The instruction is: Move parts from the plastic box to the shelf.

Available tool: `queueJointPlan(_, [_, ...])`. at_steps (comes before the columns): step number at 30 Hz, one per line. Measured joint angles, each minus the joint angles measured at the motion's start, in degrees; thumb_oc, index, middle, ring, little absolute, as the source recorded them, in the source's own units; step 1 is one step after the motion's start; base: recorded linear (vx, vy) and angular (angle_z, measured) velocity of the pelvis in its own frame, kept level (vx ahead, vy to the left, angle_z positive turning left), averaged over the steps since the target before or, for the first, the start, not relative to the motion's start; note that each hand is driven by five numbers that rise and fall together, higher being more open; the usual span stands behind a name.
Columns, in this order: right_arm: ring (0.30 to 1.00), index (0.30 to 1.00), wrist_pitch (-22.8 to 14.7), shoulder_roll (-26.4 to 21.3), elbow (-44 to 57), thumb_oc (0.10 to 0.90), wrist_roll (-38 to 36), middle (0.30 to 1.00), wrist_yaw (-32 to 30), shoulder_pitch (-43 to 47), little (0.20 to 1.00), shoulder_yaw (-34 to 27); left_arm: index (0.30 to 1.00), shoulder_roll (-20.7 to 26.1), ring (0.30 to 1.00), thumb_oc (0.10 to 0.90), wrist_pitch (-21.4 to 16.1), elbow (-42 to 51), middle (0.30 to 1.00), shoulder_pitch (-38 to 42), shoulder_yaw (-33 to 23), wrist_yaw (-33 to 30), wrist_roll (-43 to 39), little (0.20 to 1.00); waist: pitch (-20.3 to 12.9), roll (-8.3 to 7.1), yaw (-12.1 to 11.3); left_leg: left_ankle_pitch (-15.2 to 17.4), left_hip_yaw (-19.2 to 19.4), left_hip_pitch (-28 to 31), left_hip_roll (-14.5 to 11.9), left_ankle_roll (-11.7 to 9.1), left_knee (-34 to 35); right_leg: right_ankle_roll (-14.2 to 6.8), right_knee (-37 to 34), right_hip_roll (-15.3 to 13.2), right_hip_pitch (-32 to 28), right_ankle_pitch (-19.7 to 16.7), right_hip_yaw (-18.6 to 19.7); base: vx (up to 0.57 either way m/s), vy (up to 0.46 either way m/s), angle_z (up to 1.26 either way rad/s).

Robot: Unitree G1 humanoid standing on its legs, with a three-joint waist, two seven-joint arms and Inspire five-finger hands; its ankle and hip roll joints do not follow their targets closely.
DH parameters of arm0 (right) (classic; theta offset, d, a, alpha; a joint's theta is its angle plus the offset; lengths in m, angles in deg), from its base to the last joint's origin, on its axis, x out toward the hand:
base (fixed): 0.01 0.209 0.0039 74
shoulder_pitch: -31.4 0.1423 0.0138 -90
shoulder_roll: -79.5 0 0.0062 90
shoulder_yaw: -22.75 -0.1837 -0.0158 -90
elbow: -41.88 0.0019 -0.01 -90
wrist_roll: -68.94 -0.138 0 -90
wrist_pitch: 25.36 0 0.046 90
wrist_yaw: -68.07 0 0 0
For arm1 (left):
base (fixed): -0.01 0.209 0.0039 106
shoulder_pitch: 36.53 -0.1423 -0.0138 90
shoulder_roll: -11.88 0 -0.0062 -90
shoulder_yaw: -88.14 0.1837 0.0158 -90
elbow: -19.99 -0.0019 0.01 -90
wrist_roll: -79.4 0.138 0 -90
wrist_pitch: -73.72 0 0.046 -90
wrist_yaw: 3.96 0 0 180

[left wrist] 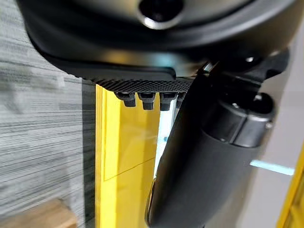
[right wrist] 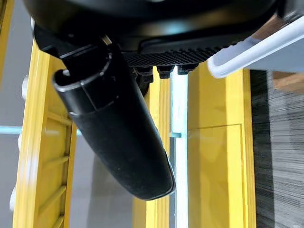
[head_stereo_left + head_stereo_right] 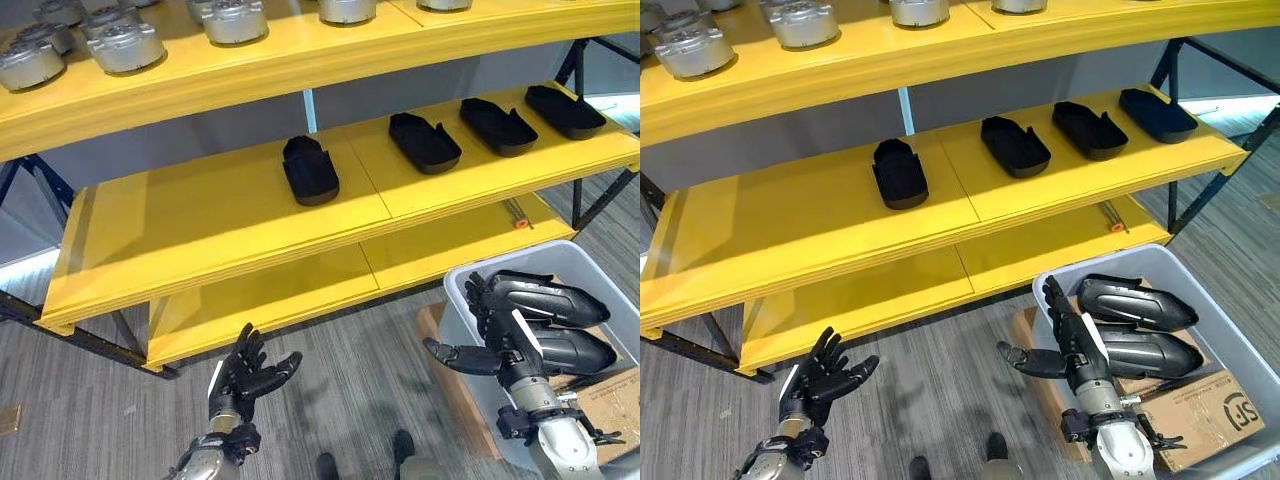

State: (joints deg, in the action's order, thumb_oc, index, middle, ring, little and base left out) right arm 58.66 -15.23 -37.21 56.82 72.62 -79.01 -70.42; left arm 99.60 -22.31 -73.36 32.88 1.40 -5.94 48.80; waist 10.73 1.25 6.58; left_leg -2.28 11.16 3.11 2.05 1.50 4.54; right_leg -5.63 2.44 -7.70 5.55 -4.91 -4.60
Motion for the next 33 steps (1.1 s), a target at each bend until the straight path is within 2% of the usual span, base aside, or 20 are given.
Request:
queueJointPlan(2, [1.0,1.0,0.0,0.2,-0.1,0.9,0.3,1.0,0.0,0.7,1.0,0.1,1.0,0.8,1.0,0.9,0.1,-0.1,1.0,-0.1,0.1,0.0,0.1,1.0,0.4,-0.63,0.0,0.1,2.5,0.1,-0.3,0.3,0.0,-0.4,0.0,-0.4,0.6,-0.6,2.2,-0.16,0.131,-0.64])
queueJointPlan(3, [1.0,1.0,0.0,0.2,-0.1,0.9,0.4,1.0,0.0,0.1,1.0,0.1,1.0,1.1,1.0,0.9,0.0,-0.1,1.0,0.1,0.1,0.0,0.2,1.0,0.7,-1.42,1.2,0.1,3.3,0.2,0.2,0.4,0.0,-0.5,-0.1,0.1,1.3,-1.8,2.7,-0.19,0.141,-1.45])
queueJointPlan(4, [1.0,1.0,0.0,-0.1,-1.0,0.9,0.7,1.0,-0.4,3.1,1.0,1.8,1.0,2.2,1.0,0.9,-0.1,-0.1,1.0,-0.1,-0.5,-0.7,0.5,1.0,1.6,-1.95,0.4,1.0,8.3,-0.4,-0.6,1.4,-0.7,-4.9,-3.5,3.0,3.9,-11.8,2.3,-0.12,0.112,-2.22])
queueJointPlan(5, [1.0,1.0,-0.2,0.1,-1.9,0.9,0.7,1.0,-0.3,5.5,1.0,2.9,1.0,3.0,1.0,0.9,-0.2,-0.8,1.0,-0.1,-0.7,-0.9,0.6,1.0,1.8,-1.62,-1.1,1.8,10.8,-1.1,-2.6,3.2,-0.6,-7.8,-4.8,3.0,4.4,-12.8,-2.5,-0.15,0.05,-2.35])
queueJointPlan(6, [1.0,1.0,-0.4,0.0,-1.5,0.9,0.7,1.0,-0.5,5.1,1.0,2.3,1.0,3.4,1.0,0.9,0.9,-2.7,1.0,2.2,-0.8,-0.9,1.5,1.0,2.7,-1.49,0.3,2.2,11.6,-1.5,-2.9,3.3,-1.5,-2.1,4.2,0.1,4.8,-4.5,-11.1,-0.05,0.0,-1.22])
queueJointPlan(8, [1.0,1.0,-0.3,-0.4,-1.6,0.9,0.7,1.0,-0.8,3.6,1.0,1.5,1.0,2.1,1.0,0.9,0.9,-2.4,1.0,3.2,-1.1,-1.0,1.7,1.0,2.7,-1.55,1.0,1.4,13.2,-1.6,-3.0,4.0,-1.3,-0.9,10.5,-2.2,3.4,1.7,-13.5,-0.09,-0.027,-0.5])
queueJointPlan(9, [1.0,1.0,0.0,-0.5,-1.7,0.9,0.8,1.0,-0.7,3.0,1.0,1.5,1.0,1.9,1.0,0.9,0.9,-1.1,1.0,3.1,-1.3,-1.0,1.7,1.0,2.8,-1.89,0.0,1.0,16.2,-1.4,-3.5,3.9,-1.1,-0.7,13.9,-4.3,2.3,5.6,-13.8,-0.09,-0.043,-0.94])
queueJointPlan(10, [1.0,1.0,0.0,-0.4,-1.7,0.9,0.8,1.0,-0.5,2.9,1.0,1.8,1.0,1.8,1.0,0.9,0.9,-0.9,1.0,2.6,-1.4,-1.0,1.6,1.0,2.9,-1.68,-0.9,0.6,18.5,-1.2,-4.2,3.6,-1.0,-0.6,15.1,-5.1,1.6,6.9,-14.3,-0.06,-0.036,-1.35])
queueJointPlan(11, [1.0,1.0,0.1,-0.4,-1.8,0.9,0.9,1.0,-0.3,3.3,1.0,2.7,1.0,1.3,1.0,0.9,0.9,-0.6,1.0,1.7,-2.1,-1.0,1.6,1.0,2.7,-1.33,-2.2,0.1,21.1,-1.0,-5.1,3.0,-1.0,-0.7,16.3,-6.1,0.6,7.9,-15.6,-0.03,-0.03,-1.24])
queueJointPlan(13, [1.0,1.0,0.1,-0.2,-1.3,0.9,0.9,1.0,0.4,2.9,1.0,3.4,1.0,1.2,1.0,0.9,1.0,-0.5,1.0,0.5,-2.8,-1.0,1.6,1.0,2.7,-1.1,-2.9,0.6,21.5,-1.4,-5.1,2.6,-1.1,-1.4,11.0,-9.0,-4.5,8.4,-16.9,-0.04,-0.158,-1.0])
queueJointPlan(14, [1.0,1.0,0.5,-0.3,-2.0,0.9,1.0,1.0,0.4,4.0,1.0,4.4,1.0,0.9,1.0,0.9,1.0,-0.5,1.0,-0.3,-3.6,-1.1,1.5,1.0,2.6,-1.21,-4.8,-0.5,25.7,-0.9,-6.2,1.1,-1.2,-1.8,9.1,-12.6,-7.1,8.1,-19.6,-0.02,-0.271,-1.0])
queueJointPlan(15, [1.0,1.0,0.6,-0.3,-2.3,0.9,1.2,1.0,0.5,4.9,1.0,5.4,1.0,0.8,1.0,0.9,1.0,-0.6,1.0,-1.6,-4.1,-1.1,1.4,1.0,2.3,-1.25,-5.9,-0.6,27.4,-0.9,-6.8,1.0,-2.0,-3.1,8.1,-15.0,-7.7,7.3,-21.8,-0.02,-0.222,-1.14])
queueJointPlan(16, [1.0,1.0,0.6,-0.3,-2.2,0.9,1.4,1.0,0.6,5.1,1.0,5.7,1.0,0.8,1.0,0.9,1.0,-0.6,1.0,-1.6,-4.4,-1.1,1.3,1.0,2.1,-1.43,-6.4,0.5,27.5,-1.1,-6.7,0.7,-2.3,-3.5,7.2,-15.6,-8.1,6.4,-22.6,-0.02,-0.222,-1.01])
queueJointPlan(17, [1.0,1.0,0.8,0.2,-2.0,0.9,2.1,1.0,1.1,5.3,1.0,6.7,1.0,1.3,1.0,0.9,1.0,-0.6,1.0,-3.4,-6.0,-1.0,-0.7,1.0,0.7,-3.65,-7.7,-0.6,26.9,-1.3,-6.2,-1.4,-1.8,-3.5,1.9,-17.1,-9.6,0.7,-21.8,-0.01,-0.214,-0.77])
queueJointPlan(18, [1.0,1.0,0.8,0.5,-1.8,0.9,2.5,1.0,1.2,4.9,1.0,6.9,1.0,1.4,1.0,0.9,1.0,-0.8,1.0,-4.1,-6.9,-1.1,-0.8,1.0,0.0,-5.04,-8.2,-1.6,24.3,-1.5,-5.0,-1.6,-0.8,-5.9,-0.3,-16.8,-10.1,0.6,-21.1,-0.01,-0.296,-0.87])
queueJointPlan(19, [1.0,1.0,0.9,0.1,-1.9,0.9,2.8,1.0,1.2,4.9,1.0,6.8,1.0,0.7,1.0,0.9,1.0,-1.1,1.0,-4.6,-7.2,-1.4,-0.8,1.0,-0.4,-4.98,-8.6,-2.9,22.1,-1.4,-5.4,-2.8,0.1,-8.5,-2.3,-15.5,-10.4,1.1,-20.9,0.0,-0.394,-0.46])
queueJointPlan(20, [1.0,1.0,1.0,-0.9,-1.5,0.9,2.9,1.0,1.2,4.1,1.0,5.8,1.0,-0.6,1.0,0.9,1.2,-1.3,1.0,-5.9,-6.5,-1.0,-0.8,1.0,-1.5,-3.09,-7.4,-4.4,21.5,-2.0,-8.3,-4.0,0.0,-7.7,-5.0,-11.8,-11.0,0.6,-20.7,0.0,-0.302,-0.43])
queueJointPlan(24, [1.0,1.0,1.3,-3.2,-1.6,0.9,2.9,1.0,0.9,1.6,1.0,2.1,1.0,-3.6,1.0,0.9,1.4,-1.2,1.0,-7.5,-4.4,0.1,-0.8,1.0,-2.9,-0.8,-4.9,-6.5,20.6,-2.0,-12.9,-5.9,0.0,-5.7,-7.3,-6.6,-11.6,0.5,-19.6,0.0,-0.242,-0.24])
queueJointPlan(26, [1.0,1.0,1.3,-3.9,-1.6,0.9,2.8,1.0,0.6,0.9,1.0,1.3,1.0,-3.6,1.0,0.9,1.4,-0.9,1.0,-6.4,-3.8,0.2,-0.8,1.0,-3.0,-0.65,-3.6,-7.0,19.9,-2.0,-14.3,-6.5,-0.1,-4.9,-7.4,-5.1,-11.7,0.8,-19.6,0.01,-0.269,-0.05])
queueJointPlan(33, [1.0,1.0,1.3,-3.8,-1.5,0.9,2.3,1.0,0.7,0.6,1.0,2.2,1.0,-3.2,1.0,0.9,1.5,-0.4,1.0,-4.7,-3.3,0.3,-0.8,1.0,-3.1,-0.42,-3.3,-8.1,19.7,-1.7,-17.0,-7.9,-0.1,-3.7,-7.5,-2.5,-12.1,1.4,-19.6,0.03,-0.17,-0.01])
